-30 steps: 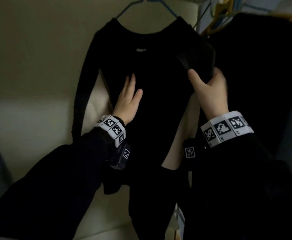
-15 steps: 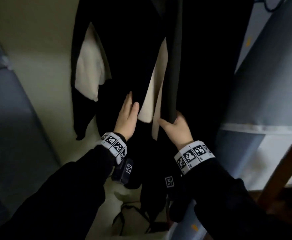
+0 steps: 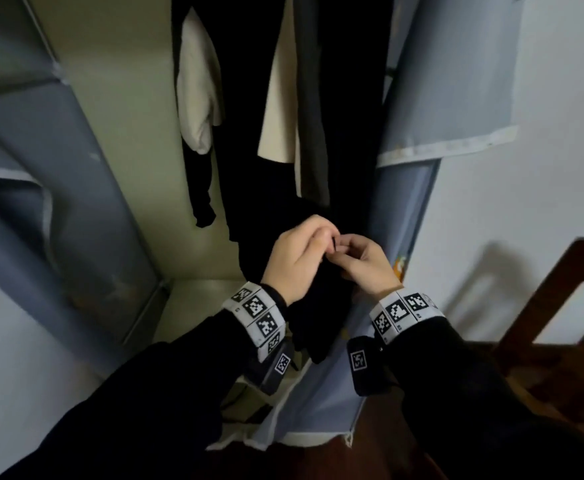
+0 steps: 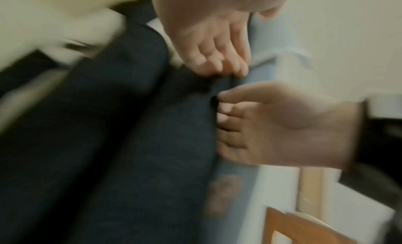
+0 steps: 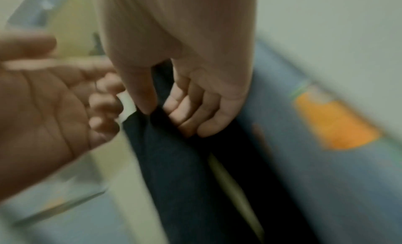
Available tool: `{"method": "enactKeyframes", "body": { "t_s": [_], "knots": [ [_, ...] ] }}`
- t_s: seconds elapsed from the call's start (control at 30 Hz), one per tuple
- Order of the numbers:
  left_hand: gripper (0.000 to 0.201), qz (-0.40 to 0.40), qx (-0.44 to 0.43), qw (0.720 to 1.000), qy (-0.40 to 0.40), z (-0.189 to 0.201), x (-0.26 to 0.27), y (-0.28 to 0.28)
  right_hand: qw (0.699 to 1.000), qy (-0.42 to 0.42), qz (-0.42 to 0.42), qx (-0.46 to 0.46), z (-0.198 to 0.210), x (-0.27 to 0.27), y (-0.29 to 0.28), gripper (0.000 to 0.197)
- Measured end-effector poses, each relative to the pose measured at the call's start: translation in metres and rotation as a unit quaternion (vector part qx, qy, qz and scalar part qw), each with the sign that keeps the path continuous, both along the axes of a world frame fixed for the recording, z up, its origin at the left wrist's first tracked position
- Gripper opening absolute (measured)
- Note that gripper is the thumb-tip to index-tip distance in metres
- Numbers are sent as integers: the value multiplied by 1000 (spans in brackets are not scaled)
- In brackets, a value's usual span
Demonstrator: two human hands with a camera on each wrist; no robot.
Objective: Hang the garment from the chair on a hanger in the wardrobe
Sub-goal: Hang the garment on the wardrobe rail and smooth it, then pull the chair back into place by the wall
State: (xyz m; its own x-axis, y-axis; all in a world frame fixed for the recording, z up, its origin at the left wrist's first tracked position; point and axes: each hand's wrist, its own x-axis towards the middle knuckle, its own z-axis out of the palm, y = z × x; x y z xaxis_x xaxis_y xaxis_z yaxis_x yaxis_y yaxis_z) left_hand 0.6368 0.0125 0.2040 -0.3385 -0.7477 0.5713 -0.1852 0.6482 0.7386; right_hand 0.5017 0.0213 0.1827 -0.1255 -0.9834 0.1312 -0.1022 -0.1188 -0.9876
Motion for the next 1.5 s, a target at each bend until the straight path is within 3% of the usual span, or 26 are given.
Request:
{"method": "enactKeyframes", "body": {
  "t_s": [0.13,0.3,0.53,0.77,0.97,1.17,1.37,1.5],
  "knots": [
    [29,-102,44,994,-19,-1,-63,19,999,-6,-45,7,0,-51,31,26],
    [30,-145,79,986,-39,-13,-147,37,983,6,-167,75,-12,-139,84,22],
    [34,-184,107,969,-126,-56,-254,55,910,-47,-396,113,-42,-259,168,28],
    [31,-223,120,946,-204,-93,-360,48,857,-61,-493,137,-57,-349,216,27],
    [37,-250,148,938,-189,-102,-469,18,820,-43,-552,146,-60,-433,217,26],
    [34,-258,180,934,-169,-111,-570,-37,773,-13,-608,180,-60,-529,177,17],
    [26,-200,197,945,-170,-120,-654,-92,736,1,-635,233,-74,-605,145,26],
    [49,-132,184,941,-252,-141,-689,-115,713,4,-645,274,-87,-632,138,29]
  ]
}}
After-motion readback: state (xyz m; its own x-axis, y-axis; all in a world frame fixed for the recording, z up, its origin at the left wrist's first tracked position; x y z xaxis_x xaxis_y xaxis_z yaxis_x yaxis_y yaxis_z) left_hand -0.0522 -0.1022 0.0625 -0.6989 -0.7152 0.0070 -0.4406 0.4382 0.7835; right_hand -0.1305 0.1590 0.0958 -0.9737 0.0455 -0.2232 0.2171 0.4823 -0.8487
